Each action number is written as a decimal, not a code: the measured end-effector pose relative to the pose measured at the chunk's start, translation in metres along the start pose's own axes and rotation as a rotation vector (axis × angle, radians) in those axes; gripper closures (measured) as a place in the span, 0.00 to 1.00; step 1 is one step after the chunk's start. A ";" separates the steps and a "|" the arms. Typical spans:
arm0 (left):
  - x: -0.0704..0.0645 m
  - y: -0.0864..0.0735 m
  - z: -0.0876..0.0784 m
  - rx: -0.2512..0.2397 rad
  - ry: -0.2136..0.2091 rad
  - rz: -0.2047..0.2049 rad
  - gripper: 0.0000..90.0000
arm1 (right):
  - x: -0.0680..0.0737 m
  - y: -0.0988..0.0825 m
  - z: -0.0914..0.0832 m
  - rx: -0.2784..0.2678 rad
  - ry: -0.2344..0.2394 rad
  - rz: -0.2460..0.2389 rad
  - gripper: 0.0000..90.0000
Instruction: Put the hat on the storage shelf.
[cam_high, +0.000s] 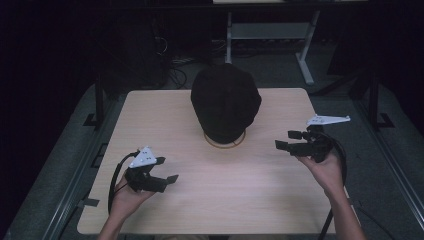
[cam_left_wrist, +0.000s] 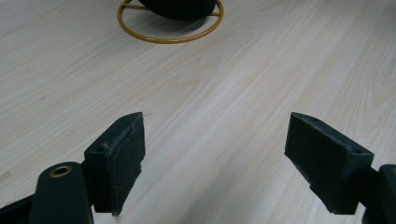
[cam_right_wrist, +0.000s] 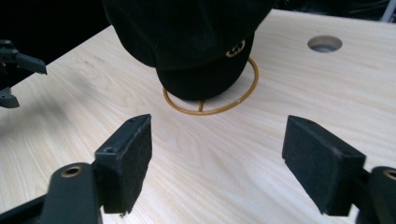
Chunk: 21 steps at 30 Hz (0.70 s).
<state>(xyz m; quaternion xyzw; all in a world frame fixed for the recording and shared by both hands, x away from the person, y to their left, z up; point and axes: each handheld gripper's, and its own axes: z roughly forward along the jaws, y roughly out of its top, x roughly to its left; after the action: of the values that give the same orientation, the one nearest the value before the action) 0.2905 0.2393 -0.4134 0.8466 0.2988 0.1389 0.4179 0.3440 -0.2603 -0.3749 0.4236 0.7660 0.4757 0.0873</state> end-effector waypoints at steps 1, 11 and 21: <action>0.000 0.000 0.000 0.000 0.000 -0.002 0.21 | 0.000 -0.002 -0.001 -0.001 0.001 0.006 0.26; 0.001 0.000 0.000 0.003 0.000 -0.007 0.20 | -0.002 -0.018 -0.005 0.008 0.000 0.027 0.24; 0.001 0.000 0.000 0.002 0.004 -0.009 0.20 | -0.006 -0.035 -0.010 0.017 -0.005 0.051 0.24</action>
<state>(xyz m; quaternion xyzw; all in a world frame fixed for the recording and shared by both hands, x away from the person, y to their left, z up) 0.2914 0.2403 -0.4133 0.8455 0.3035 0.1385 0.4169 0.3228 -0.2778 -0.4000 0.4448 0.7586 0.4704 0.0733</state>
